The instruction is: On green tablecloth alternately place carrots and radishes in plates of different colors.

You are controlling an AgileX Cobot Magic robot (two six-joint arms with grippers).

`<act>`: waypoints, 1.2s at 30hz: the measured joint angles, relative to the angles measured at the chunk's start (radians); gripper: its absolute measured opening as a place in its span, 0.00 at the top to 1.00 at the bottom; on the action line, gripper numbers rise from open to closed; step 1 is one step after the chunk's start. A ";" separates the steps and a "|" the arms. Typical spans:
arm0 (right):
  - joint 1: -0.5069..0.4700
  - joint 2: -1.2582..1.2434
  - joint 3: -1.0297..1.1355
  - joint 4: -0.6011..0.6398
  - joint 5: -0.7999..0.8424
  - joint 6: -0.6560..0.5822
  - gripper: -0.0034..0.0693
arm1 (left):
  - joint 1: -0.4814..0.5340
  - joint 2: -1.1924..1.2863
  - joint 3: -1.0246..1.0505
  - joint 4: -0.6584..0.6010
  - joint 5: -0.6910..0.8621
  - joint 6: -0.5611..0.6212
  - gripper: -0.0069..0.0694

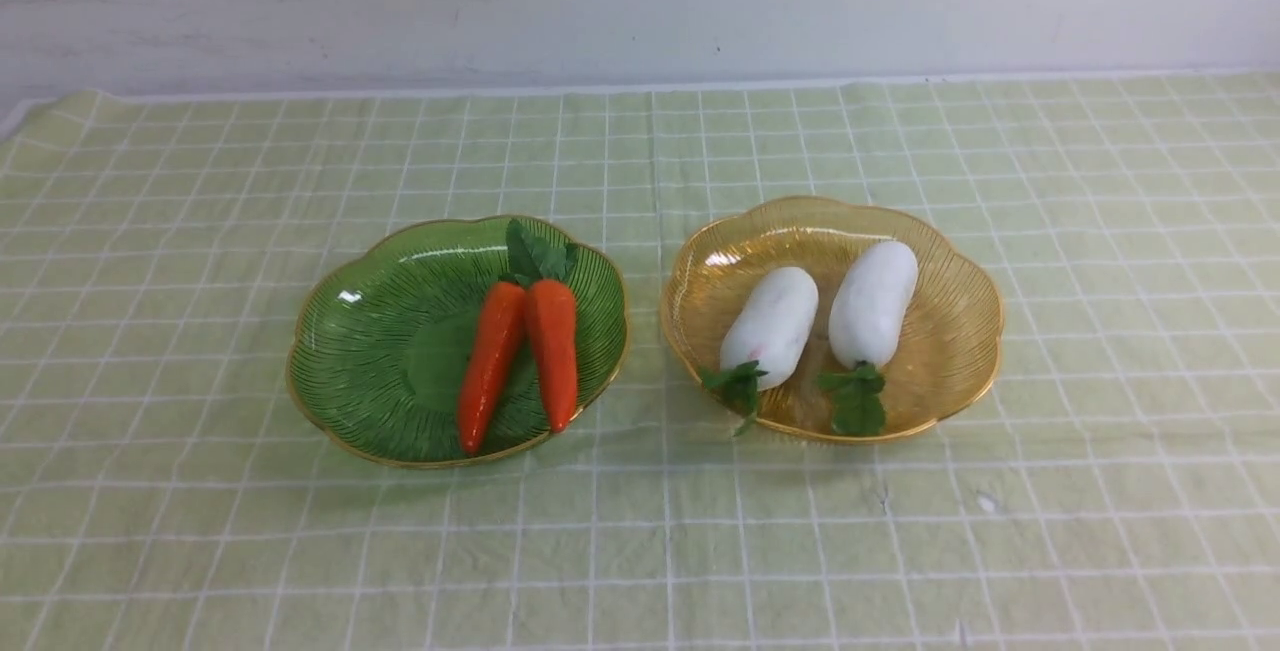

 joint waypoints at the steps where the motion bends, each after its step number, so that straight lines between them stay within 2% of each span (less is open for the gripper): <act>1: 0.000 -0.089 0.091 -0.001 -0.090 0.000 0.97 | 0.000 0.001 0.000 0.002 -0.012 0.000 0.92; 3: 0.000 -0.323 0.346 -0.001 -0.354 -0.001 0.97 | 0.000 0.006 0.000 0.004 -0.050 -0.001 0.92; 5: 0.000 -0.481 0.549 -0.001 -0.562 -0.009 0.97 | 0.000 0.008 0.000 0.004 -0.069 -0.001 0.92; 6: 0.000 -0.498 0.570 -0.001 -0.583 -0.012 0.97 | 0.000 0.008 0.000 0.004 -0.070 -0.001 0.92; 7: 0.000 -0.612 0.732 -0.002 -0.735 -0.019 0.97 | 0.000 0.008 0.000 0.006 -0.078 -0.001 0.92; 9: 0.000 -0.780 0.918 -0.002 -0.889 -0.019 0.97 | 0.000 0.008 0.000 0.006 -0.079 -0.001 0.92; 12: 0.000 -0.936 1.092 0.000 -1.017 -0.019 0.97 | 0.000 0.008 0.000 0.007 -0.079 -0.001 0.92; 15: 0.000 -0.995 1.165 0.003 -1.073 -0.019 0.97 | 0.001 0.011 0.001 0.011 -0.078 -0.001 0.92; 21: 0.000 -0.998 1.203 0.005 -1.072 -0.019 0.97 | 0.001 -0.008 0.009 0.033 -0.058 -0.017 0.92; 31: 0.000 -0.998 1.203 0.005 -1.075 -0.019 0.97 | 0.001 -0.219 0.174 0.143 0.008 -0.188 0.92; 36: 0.000 -0.998 1.203 0.005 -1.075 -0.019 0.97 | 0.001 -0.281 0.188 0.147 0.007 -0.209 0.92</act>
